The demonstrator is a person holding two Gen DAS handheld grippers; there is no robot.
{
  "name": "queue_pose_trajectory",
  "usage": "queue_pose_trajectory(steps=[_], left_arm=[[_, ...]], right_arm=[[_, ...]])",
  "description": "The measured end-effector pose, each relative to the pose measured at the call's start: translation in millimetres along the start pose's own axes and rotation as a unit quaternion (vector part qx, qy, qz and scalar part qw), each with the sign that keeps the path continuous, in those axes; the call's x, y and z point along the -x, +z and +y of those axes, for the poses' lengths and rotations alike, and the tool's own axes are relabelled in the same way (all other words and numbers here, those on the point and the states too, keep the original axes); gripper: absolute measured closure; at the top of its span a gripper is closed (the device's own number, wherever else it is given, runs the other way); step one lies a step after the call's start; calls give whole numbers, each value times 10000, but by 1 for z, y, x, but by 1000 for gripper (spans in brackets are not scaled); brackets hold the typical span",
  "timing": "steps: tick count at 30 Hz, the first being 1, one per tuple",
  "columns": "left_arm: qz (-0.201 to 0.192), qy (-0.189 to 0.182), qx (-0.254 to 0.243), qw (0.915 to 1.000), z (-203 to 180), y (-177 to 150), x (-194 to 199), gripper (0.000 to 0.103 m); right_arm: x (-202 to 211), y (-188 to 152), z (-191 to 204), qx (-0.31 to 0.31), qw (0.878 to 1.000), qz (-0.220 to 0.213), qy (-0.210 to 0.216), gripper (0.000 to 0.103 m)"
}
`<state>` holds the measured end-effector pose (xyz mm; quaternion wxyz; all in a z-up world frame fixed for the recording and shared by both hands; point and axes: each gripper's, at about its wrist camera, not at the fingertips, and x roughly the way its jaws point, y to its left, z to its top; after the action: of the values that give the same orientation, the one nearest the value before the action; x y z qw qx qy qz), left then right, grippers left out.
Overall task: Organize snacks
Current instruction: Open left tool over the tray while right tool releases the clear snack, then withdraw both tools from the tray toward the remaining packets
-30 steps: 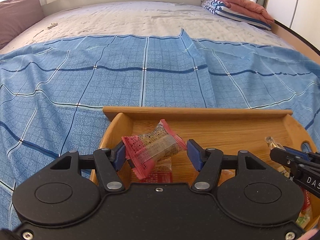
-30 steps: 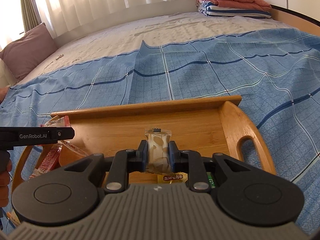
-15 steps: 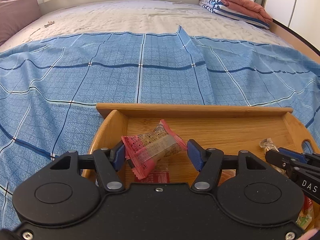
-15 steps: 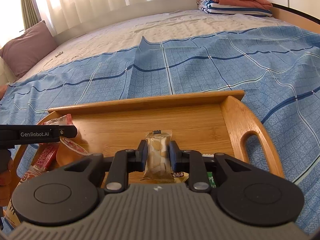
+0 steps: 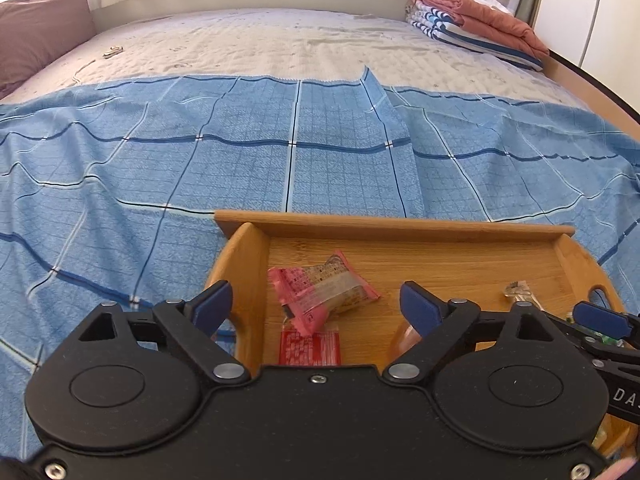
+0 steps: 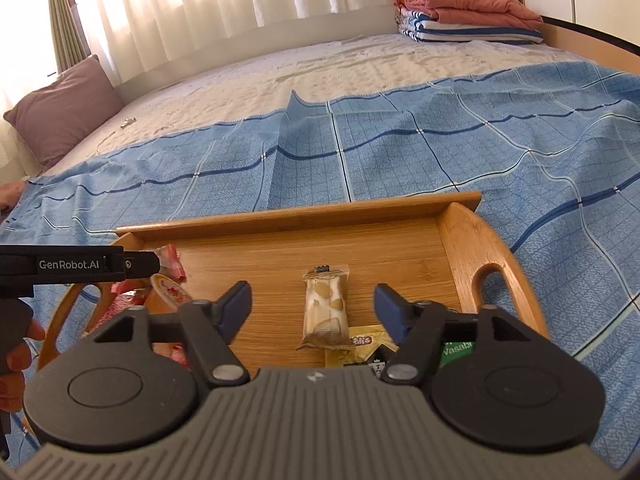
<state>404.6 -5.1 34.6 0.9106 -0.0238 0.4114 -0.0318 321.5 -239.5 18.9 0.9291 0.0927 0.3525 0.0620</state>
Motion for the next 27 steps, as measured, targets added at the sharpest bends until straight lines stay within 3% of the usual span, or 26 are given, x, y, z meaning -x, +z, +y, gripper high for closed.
queue_pose_trajectory(steps=[5,18,27], left_arm=[[-191,-116,-129,9997,2,-8,38,4],[-694,-436,-556,9951,-5,-66,136,2],[-831,-682,-764,9913,-18,-108,181,1]], right_arm=[[30,-6,3,227,9996,-127,58,17],[117,-50,16,805,9953,-515,173,9],[155,-88,21,1125,9911,-706,110,2]])
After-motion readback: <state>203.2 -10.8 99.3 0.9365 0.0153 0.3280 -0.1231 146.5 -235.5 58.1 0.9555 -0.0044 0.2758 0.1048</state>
